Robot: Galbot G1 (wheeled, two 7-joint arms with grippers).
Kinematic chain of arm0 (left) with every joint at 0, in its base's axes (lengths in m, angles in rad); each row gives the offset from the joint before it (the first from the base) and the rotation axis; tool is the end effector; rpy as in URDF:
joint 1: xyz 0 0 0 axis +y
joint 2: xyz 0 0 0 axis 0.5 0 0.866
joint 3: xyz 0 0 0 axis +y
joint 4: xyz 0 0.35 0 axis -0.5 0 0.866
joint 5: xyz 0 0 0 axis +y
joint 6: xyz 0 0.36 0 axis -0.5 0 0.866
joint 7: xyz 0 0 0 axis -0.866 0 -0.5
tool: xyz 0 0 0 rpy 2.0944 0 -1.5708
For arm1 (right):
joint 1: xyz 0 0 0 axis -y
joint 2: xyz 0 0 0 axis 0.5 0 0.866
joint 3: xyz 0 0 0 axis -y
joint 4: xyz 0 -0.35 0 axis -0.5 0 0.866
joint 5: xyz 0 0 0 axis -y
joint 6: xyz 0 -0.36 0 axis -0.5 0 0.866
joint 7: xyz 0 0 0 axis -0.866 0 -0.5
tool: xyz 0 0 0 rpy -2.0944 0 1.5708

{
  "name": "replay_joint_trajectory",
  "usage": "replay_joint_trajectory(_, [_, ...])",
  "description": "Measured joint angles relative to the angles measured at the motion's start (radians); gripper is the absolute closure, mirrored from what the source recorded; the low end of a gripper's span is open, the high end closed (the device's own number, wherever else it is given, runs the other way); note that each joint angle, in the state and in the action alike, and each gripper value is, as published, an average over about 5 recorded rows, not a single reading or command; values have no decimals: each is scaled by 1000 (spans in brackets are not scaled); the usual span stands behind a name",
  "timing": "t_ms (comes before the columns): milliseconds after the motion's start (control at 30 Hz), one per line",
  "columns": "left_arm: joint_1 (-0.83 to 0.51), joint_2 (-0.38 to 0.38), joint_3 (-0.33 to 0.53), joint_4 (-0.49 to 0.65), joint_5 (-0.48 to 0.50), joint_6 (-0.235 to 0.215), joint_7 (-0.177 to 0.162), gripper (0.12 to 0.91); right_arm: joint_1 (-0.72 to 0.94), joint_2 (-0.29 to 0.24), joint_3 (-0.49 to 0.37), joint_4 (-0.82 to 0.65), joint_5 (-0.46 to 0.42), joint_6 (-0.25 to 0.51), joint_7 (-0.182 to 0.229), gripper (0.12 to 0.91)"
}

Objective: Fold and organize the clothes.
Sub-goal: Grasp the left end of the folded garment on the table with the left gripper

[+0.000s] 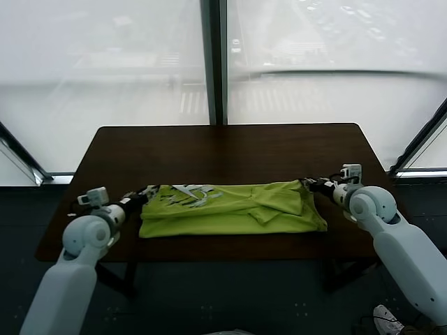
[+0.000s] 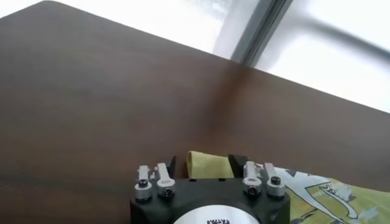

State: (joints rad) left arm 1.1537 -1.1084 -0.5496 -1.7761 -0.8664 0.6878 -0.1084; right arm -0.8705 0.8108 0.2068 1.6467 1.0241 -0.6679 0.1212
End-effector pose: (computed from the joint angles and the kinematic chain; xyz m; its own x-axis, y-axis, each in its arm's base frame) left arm 0.3244 0.1316 -0.2795 -0.8083 0.2031 0.5526 0.0102 0.9433 -0.3318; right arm 0.3904 -0.1413 -0.2461 -0.7451 -0.2514 0.6178 -0.1824 0.9677 0.1737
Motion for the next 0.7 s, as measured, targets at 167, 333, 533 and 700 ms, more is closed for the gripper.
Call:
replay_joint_trajectory(167, [0,-1,1,3,1,0,0,721,0,-1,2,0,0,3,0,871])
replay_joint_trajectory(333, [0,-1,1,4,4,-4,3,806,-2,1,5,1,0,10,1,876])
replay_joint_trajectory(533, [-9,-2,-5,15,7,-13,7,813,-16,13,20,1,-5,30,12,879])
replay_joint_trajectory(700, [-23,3,-13,28,5,-18,8,812,-31,29,33,-2,-10,40,12,879])
